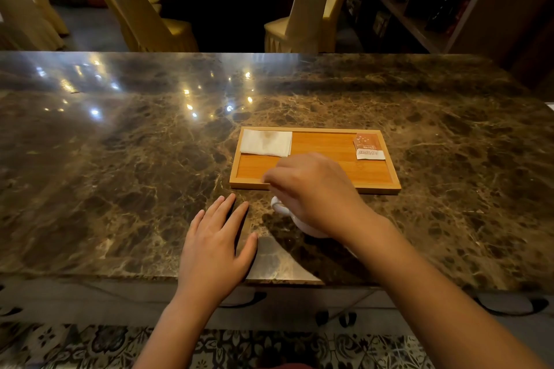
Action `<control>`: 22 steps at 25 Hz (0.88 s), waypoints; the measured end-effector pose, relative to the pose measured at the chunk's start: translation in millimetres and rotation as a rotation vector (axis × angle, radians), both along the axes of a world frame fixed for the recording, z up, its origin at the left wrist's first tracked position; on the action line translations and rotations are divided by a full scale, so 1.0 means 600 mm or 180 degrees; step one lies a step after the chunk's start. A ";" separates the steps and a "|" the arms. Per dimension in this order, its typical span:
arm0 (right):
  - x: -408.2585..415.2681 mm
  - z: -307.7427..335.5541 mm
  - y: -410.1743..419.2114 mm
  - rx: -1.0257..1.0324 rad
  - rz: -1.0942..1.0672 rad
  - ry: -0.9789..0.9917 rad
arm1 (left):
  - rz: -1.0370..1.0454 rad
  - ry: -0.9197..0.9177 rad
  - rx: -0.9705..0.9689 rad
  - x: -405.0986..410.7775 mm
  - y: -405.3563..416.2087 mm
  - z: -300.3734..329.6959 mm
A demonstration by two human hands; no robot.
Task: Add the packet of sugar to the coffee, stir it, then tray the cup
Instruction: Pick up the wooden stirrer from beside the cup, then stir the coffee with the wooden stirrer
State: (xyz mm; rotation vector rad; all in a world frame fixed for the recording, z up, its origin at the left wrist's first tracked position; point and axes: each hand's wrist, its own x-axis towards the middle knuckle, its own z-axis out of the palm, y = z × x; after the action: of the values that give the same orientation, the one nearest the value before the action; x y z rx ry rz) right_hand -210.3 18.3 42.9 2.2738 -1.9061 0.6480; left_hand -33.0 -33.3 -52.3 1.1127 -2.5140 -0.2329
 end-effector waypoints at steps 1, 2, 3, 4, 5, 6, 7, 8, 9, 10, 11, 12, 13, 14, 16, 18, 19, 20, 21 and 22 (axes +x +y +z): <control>-0.009 0.006 0.003 -0.0044 -0.0078 -0.0280 | 0.0001 0.0004 -0.0006 0.000 0.000 0.001; -0.021 0.014 0.008 -0.0071 -0.0184 -0.0600 | 0.0007 0.0007 -0.0009 0.000 0.001 0.001; -0.035 0.023 0.014 -0.0095 -0.0300 -0.0902 | 0.0014 0.0009 -0.0009 0.000 0.001 0.002; -0.050 0.030 0.022 -0.0124 -0.0416 -0.1153 | 0.0017 0.0012 -0.0006 0.000 0.001 0.002; -0.066 0.037 0.030 -0.0166 -0.0529 -0.1363 | 0.0018 0.0013 -0.0005 0.000 0.001 0.002; -0.082 0.041 0.041 -0.0181 -0.0637 -0.1549 | 0.0017 0.0011 -0.0006 0.000 0.001 0.002; -0.097 0.043 0.051 -0.0140 -0.0728 -0.1724 | 0.0016 0.0004 -0.0009 0.001 0.001 0.002; -0.108 0.044 0.063 -0.0065 -0.0785 -0.1884 | 0.0015 -0.0006 -0.0009 0.001 0.001 0.001; -0.117 0.043 0.074 0.0006 -0.0812 -0.2006 | 0.0013 -0.0013 -0.0010 0.001 0.001 0.001; -0.123 0.042 0.085 0.0060 -0.0821 -0.2096 | 0.0011 -0.0016 -0.0011 0.000 0.001 0.001; -0.126 0.040 0.096 0.0121 -0.0829 -0.2195 | 0.0009 -0.0015 -0.0013 0.000 0.000 0.001; -0.126 0.037 0.105 0.0194 -0.0822 -0.2350 | 0.0006 -0.0010 -0.0012 0.000 0.000 0.001; -0.122 0.034 0.112 0.0259 -0.0782 -0.2559 | 0.0004 -0.0008 -0.0009 0.000 0.000 0.001; -0.116 0.029 0.117 0.0282 -0.0719 -0.2768 | 0.0002 -0.0009 -0.0006 0.000 0.001 0.002; -0.099 0.013 0.118 0.0099 -0.0650 -0.3106 | 0.0004 -0.0015 -0.0009 0.000 0.001 0.002; -0.087 -0.008 0.115 -0.0302 -0.0745 -0.3221 | 0.0006 -0.0015 -0.0009 0.000 0.001 0.001; -0.084 -0.016 0.113 -0.0482 -0.0821 -0.3182 | 0.0011 -0.0008 -0.0007 0.000 0.001 0.002; -0.083 -0.023 0.112 -0.0619 -0.0882 -0.3105 | 0.0016 -0.0001 -0.0003 0.000 0.000 0.001; -0.083 -0.028 0.111 -0.0714 -0.0918 -0.2996 | 0.0020 0.0001 -0.0001 0.000 0.001 0.001; -0.084 -0.030 0.112 -0.0778 -0.0929 -0.2857 | 0.0023 -0.0003 0.0003 0.000 0.001 0.001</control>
State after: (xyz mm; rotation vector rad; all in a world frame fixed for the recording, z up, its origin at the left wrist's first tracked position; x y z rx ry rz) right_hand -260.4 85.4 25.2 1.6013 -2.2137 1.9464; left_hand -32.9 -32.9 -51.6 1.1223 -2.5108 -0.2317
